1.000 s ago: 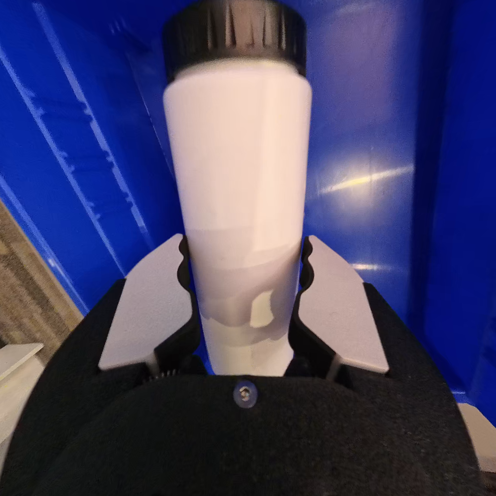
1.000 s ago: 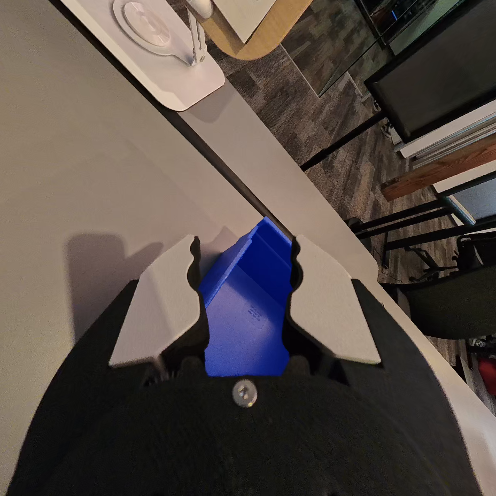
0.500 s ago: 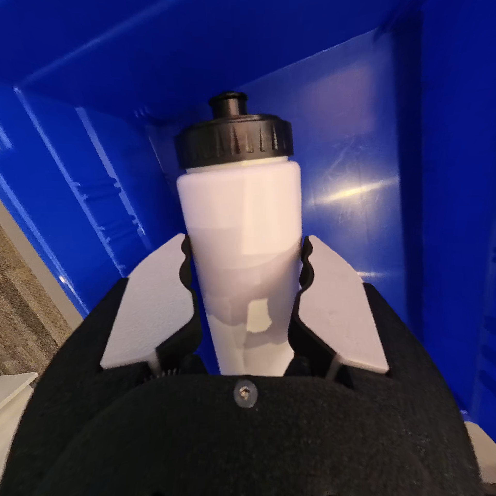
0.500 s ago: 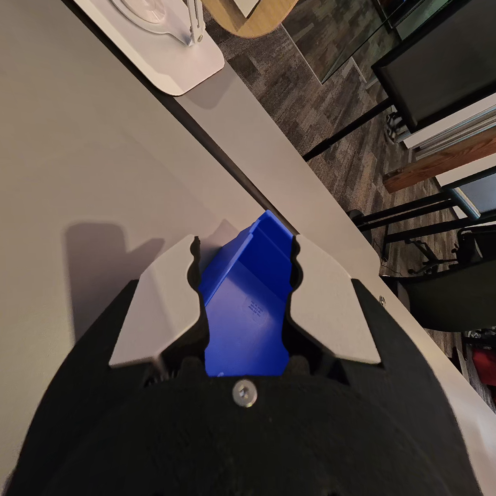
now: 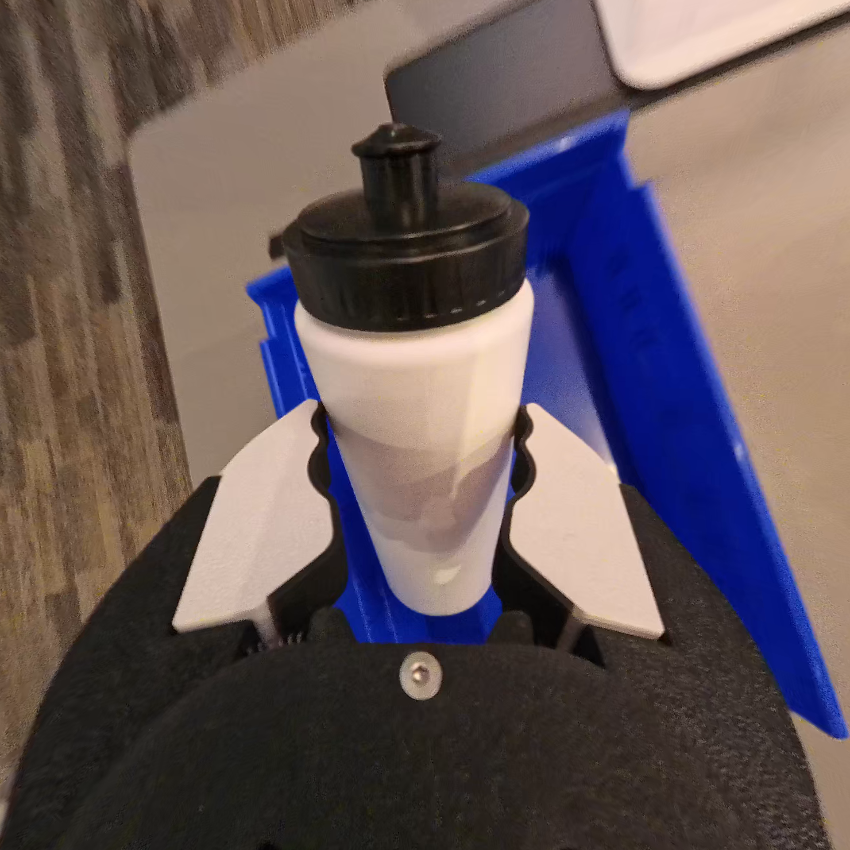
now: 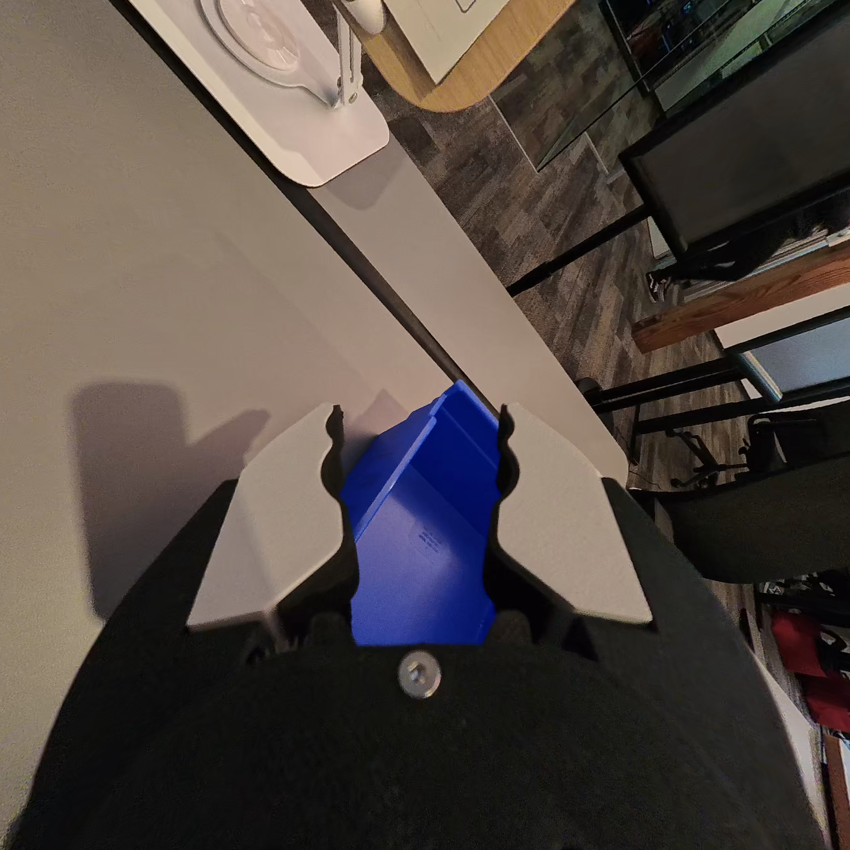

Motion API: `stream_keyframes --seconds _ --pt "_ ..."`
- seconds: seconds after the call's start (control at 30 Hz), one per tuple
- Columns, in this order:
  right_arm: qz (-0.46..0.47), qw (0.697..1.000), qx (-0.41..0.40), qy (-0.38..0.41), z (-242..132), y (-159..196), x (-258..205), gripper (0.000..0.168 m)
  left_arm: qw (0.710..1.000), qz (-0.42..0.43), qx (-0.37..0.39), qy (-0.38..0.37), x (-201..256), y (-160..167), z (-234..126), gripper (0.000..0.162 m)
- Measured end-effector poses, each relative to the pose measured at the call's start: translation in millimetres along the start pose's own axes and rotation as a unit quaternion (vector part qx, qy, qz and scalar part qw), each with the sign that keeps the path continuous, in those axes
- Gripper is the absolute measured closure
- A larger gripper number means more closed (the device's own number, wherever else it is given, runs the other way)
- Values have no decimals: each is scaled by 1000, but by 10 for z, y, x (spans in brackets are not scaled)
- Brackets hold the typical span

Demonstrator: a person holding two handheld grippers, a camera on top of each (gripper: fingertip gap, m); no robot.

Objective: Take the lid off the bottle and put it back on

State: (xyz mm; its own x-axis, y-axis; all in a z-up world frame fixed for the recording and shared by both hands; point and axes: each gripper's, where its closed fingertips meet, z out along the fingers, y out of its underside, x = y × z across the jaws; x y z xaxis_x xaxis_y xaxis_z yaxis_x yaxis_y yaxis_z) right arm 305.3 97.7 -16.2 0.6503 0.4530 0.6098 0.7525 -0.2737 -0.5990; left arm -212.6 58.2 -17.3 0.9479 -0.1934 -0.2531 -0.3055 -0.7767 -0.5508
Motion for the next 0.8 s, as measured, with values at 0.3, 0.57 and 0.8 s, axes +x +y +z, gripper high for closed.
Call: stream_keyframes --seconds 0.3,0.57,0.8 --pt "-10 1000 14 7 -81 -95 -11 102 970 22 244 -1 245 -670 -842 84" --pt "5 994 107 -25 -338 -482 -153 103 902 52 348 250 1340 -831 -1522 84" --pt "161 837 382 -359 -1342 -1410 -914 93 826 103 323 451 2555 -725 -1500 84"
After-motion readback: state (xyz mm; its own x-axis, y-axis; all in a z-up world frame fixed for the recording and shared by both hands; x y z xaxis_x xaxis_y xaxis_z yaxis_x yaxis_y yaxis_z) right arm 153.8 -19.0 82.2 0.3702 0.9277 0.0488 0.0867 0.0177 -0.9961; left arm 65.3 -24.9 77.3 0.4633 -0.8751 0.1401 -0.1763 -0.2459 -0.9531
